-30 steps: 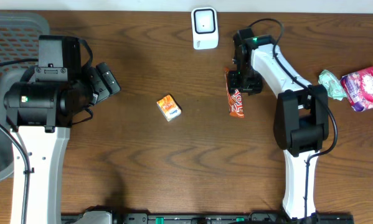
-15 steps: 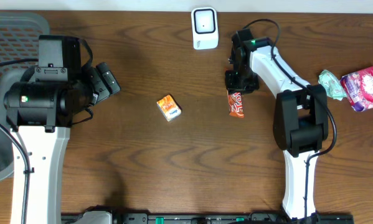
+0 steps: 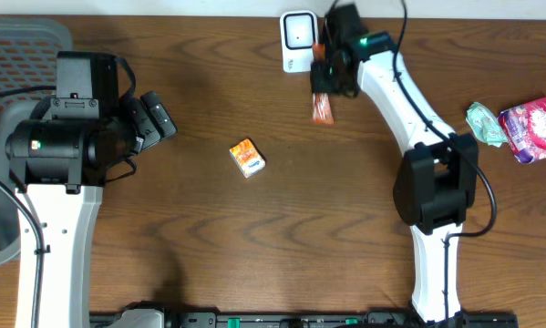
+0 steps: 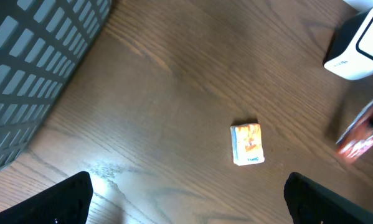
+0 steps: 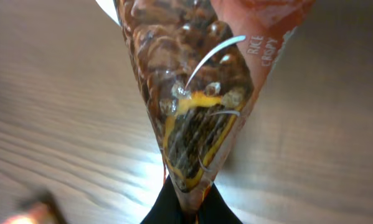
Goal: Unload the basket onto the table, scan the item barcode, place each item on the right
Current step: 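Hold the red-orange packet up in front of the scanner, then carry the red-orange packet to the far right and release it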
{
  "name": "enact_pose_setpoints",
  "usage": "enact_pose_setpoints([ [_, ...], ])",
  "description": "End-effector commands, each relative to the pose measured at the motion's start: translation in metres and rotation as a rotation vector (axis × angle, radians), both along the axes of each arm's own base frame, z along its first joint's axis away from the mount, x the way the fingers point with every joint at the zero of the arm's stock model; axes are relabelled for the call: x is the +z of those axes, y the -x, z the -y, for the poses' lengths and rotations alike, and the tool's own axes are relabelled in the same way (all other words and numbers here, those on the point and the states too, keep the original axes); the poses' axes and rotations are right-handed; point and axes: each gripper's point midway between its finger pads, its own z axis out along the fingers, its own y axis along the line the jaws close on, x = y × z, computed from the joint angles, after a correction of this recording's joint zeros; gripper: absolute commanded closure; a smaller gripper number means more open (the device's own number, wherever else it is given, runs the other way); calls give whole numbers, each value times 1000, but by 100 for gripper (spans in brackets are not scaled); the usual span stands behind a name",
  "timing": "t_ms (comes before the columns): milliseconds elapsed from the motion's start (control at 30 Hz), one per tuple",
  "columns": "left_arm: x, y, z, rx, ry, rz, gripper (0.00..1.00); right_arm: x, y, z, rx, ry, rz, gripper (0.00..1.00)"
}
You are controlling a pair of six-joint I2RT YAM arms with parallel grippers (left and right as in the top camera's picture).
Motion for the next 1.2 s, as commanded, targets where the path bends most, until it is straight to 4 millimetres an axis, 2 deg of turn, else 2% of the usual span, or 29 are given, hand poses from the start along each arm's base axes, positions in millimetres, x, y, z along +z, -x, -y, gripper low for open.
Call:
enact_pose_setpoints([
  [0, 0, 0, -3, -1, -18, -3, 2, 46, -38, -19, -50, -101, 185, 99],
  [133, 0, 0, -3, -1, -18, -3, 2, 66, -68, -23, -158, -156, 318, 99],
  [233, 0, 0, -3, -1, -18, -4, 2, 72, -82, -22, -237, -162, 384, 99],
  [400, 0, 0, -3, -1, -18, -3, 2, 74, -106, -36, -265, -173, 511, 99],
  [633, 0, 0, -3, -1, -18, -3, 2, 77, -117, -15, -359, -91, 584, 99],
  [733, 0, 0, -3, -1, -18, -4, 2, 85, -117, -1, -384, -70, 591, 99],
  [833, 0, 0, -3, -1, -18, -4, 2, 99, -116, 27, -422, -53, 585, 99],
  [967, 0, 0, -3, -1, -18, -3, 2, 115, -111, 88, -446, 43, 563, 99],
  [1033, 0, 0, -3, -1, -18, -4, 2, 112, -104, 121, -443, 130, 528, 99],
  [1167, 0, 0, -3, -1, -18, -4, 2, 87, -78, 192, -360, 400, 374, 99],
])
